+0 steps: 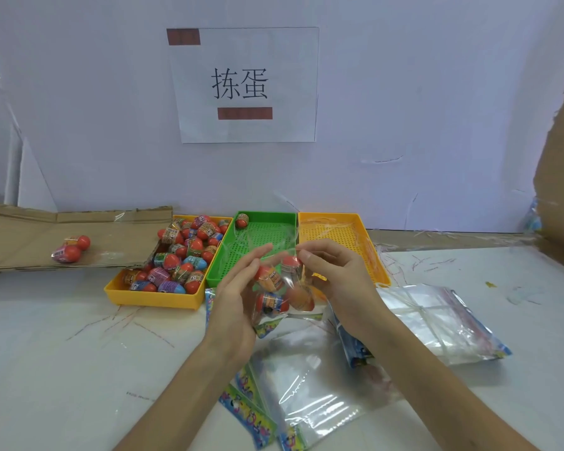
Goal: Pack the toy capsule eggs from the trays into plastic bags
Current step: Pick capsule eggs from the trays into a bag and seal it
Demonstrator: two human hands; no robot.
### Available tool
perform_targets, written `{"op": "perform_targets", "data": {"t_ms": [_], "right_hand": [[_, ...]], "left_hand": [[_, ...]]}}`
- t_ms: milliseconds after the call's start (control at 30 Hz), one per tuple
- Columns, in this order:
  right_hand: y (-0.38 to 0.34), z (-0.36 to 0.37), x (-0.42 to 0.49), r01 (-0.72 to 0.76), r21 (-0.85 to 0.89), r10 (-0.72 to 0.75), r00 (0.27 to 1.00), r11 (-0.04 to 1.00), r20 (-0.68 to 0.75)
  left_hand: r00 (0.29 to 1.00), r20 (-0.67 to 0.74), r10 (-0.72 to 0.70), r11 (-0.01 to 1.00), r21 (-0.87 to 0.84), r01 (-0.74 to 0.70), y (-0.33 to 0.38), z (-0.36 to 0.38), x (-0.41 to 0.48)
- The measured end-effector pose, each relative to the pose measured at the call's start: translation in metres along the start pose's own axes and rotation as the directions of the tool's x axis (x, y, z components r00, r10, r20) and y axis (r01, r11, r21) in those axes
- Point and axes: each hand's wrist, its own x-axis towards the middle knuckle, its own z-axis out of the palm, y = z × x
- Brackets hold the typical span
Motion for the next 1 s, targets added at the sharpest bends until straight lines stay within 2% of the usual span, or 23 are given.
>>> {"op": "perform_targets", "data": {"t_ms": [300,567,733,1000], "right_hand": [[0.001,-0.001,0.0,0.068,-0.022,-0.064,0.988,0.997,0.138],[-0.011,0.002,-0.004,0.077,0.026,-0.081,0.964,0.997,0.253],[-0.015,0.0,-0.004,0.062,0.032,-0.068,0.967,0.998,0.246],[-0.017,0.001,-0.004,0.085,0.082,-0.106,0.947,0.993,0.302]], "left_hand": [[0.993,0.111,-0.031,0.999,-0.006,0.031,0.001,-0.003,-0.002],[0.974,0.219,-0.054,0.987,-0.136,0.085,0.003,-0.005,-0.002],[0.95,0.306,-0.058,0.968,-0.214,0.128,0.005,-0.006,-0.004],[0.949,0.313,-0.027,0.989,-0.129,0.071,0.009,-0.008,-0.005]]}}
